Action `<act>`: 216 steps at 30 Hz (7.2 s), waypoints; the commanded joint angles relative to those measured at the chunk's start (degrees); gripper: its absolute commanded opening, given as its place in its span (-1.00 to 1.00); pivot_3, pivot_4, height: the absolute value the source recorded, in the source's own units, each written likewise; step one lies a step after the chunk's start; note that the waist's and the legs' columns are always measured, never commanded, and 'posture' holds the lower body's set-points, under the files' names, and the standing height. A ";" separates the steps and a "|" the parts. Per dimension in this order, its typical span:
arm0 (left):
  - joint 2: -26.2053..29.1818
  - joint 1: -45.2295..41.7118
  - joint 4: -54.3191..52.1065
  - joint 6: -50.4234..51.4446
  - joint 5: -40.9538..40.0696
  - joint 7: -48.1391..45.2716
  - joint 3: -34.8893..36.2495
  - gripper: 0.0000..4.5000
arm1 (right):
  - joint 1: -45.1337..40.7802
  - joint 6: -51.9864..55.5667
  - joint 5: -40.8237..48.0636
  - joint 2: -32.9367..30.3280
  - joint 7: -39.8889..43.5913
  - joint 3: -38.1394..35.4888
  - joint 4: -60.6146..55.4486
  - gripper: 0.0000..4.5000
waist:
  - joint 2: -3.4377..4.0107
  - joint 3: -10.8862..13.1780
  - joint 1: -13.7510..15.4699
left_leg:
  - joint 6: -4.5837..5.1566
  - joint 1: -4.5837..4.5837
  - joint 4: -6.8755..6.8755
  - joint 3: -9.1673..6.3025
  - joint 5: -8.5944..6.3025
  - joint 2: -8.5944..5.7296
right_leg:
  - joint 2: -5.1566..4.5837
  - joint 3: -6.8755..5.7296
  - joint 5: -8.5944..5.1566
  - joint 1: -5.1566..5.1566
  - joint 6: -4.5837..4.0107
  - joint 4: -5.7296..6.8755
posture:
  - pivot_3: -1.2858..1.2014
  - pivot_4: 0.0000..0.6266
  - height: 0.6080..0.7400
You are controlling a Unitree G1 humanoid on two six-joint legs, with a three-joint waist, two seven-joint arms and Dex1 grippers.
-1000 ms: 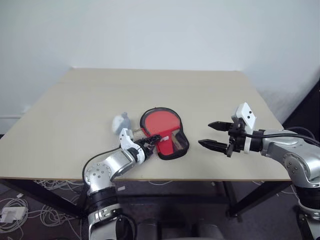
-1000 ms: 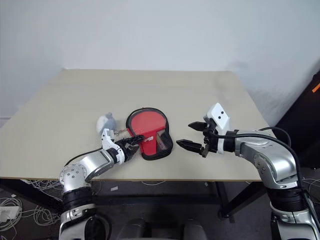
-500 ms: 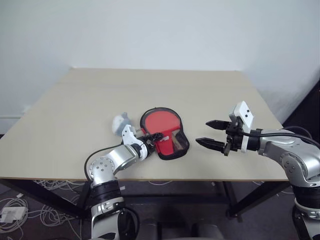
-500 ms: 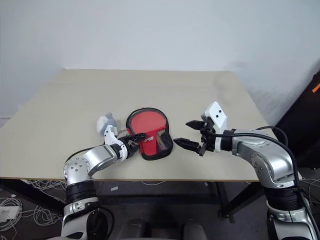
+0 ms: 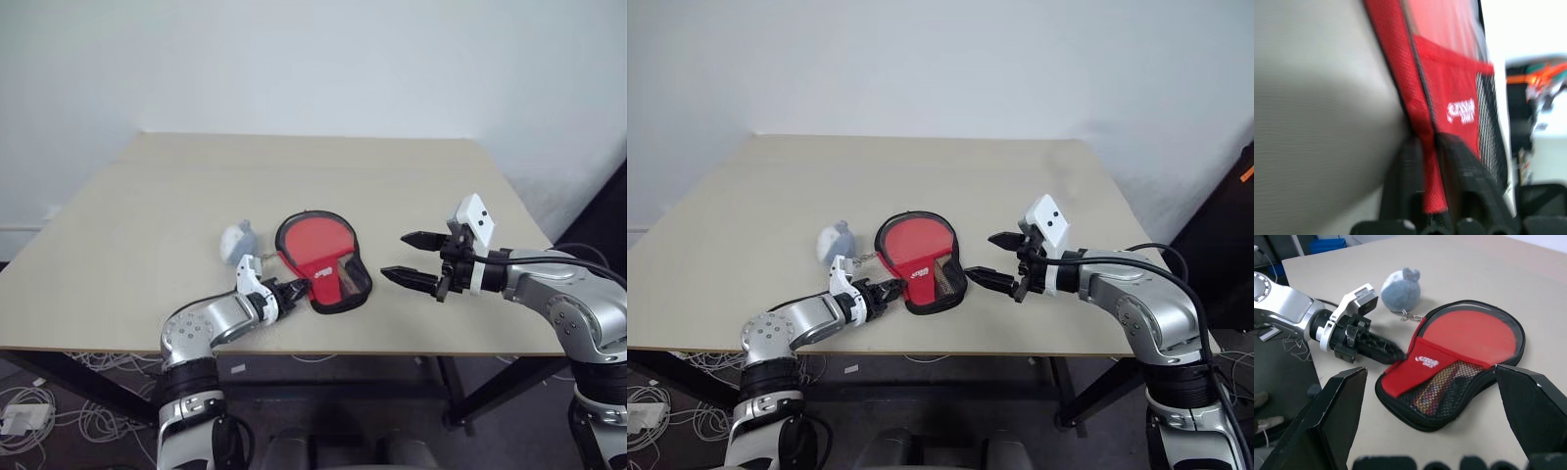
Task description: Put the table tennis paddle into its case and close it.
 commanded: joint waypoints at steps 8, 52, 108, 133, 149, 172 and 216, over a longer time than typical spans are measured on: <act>0.44 2.96 7.44 1.67 8.02 -4.69 -2.60 -1.00 | -1.42 0.60 1.70 0.84 -0.91 -0.76 -2.51 1.00 | 0.58 -0.76 -0.52 | -0.14 0.99 -0.49 -0.03 -0.10 0.05 | 0.01 -0.07 -0.06 0.89 0.02 -0.58 | 0.03 -1.00 1.00; 26.44 9.82 -23.30 21.49 -1.04 -42.00 -22.36 -1.00 | -1.10 -1.12 0.40 1.51 -0.49 1.18 -0.98 1.00 | -0.53 0.19 -0.82 | -0.02 0.57 -0.51 0.02 -0.83 0.10 | 0.01 0.02 -0.49 0.55 -0.02 -0.76 | 0.03 -1.00 1.00; 42.72 2.89 -20.76 -11.59 11.96 -63.09 -11.28 0.99 | -2.54 -3.10 -0.33 4.57 0.45 4.06 2.16 1.00 | -0.47 0.80 -0.39 | 0.05 -0.19 0.55 0.08 -0.74 0.23 | 0.02 -0.01 -0.36 -0.25 -0.17 0.28 | 0.03 -1.00 1.00; 31.05 5.81 -4.89 -34.27 22.71 -59.17 -6.36 1.00 | -8.04 -9.38 -13.64 25.83 -9.54 15.92 19.07 0.82 | -0.56 0.81 -1.45 | 0.29 -0.26 0.56 0.17 -0.56 0.27 | 0.09 0.04 -0.17 -0.22 -0.10 0.46 | 0.03 -1.00 1.00; 31.00 6.57 -3.51 -36.26 24.78 -60.21 -7.32 1.00 | -8.61 -11.31 -18.01 28.64 -9.49 19.23 25.20 -0.98 | -0.56 0.81 -1.49 | 0.26 -0.25 0.55 0.17 -0.56 0.28 | 0.10 0.03 -0.17 -0.23 -0.11 0.46 | 0.03 -1.00 1.00; 25.94 3.06 3.24 -39.63 31.15 -58.79 -12.26 1.00 | -10.00 -23.94 -26.19 38.89 -9.77 19.67 44.95 -0.98 | -0.58 0.78 -1.52 | 0.20 -0.17 0.54 0.15 -0.55 0.28 | 0.11 0.01 -0.16 -0.19 -0.10 0.52 | 0.03 -1.00 1.00; 23.95 2.97 10.27 -37.55 30.91 -56.88 -9.25 -0.73 | -9.45 -22.47 -27.41 39.53 -9.69 18.97 44.58 -1.00 | -0.58 0.77 -1.71 | 0.17 -0.15 0.53 0.13 -0.55 0.28 | 0.11 0.01 -0.15 -0.19 -0.10 0.55 | 0.03 -1.00 1.00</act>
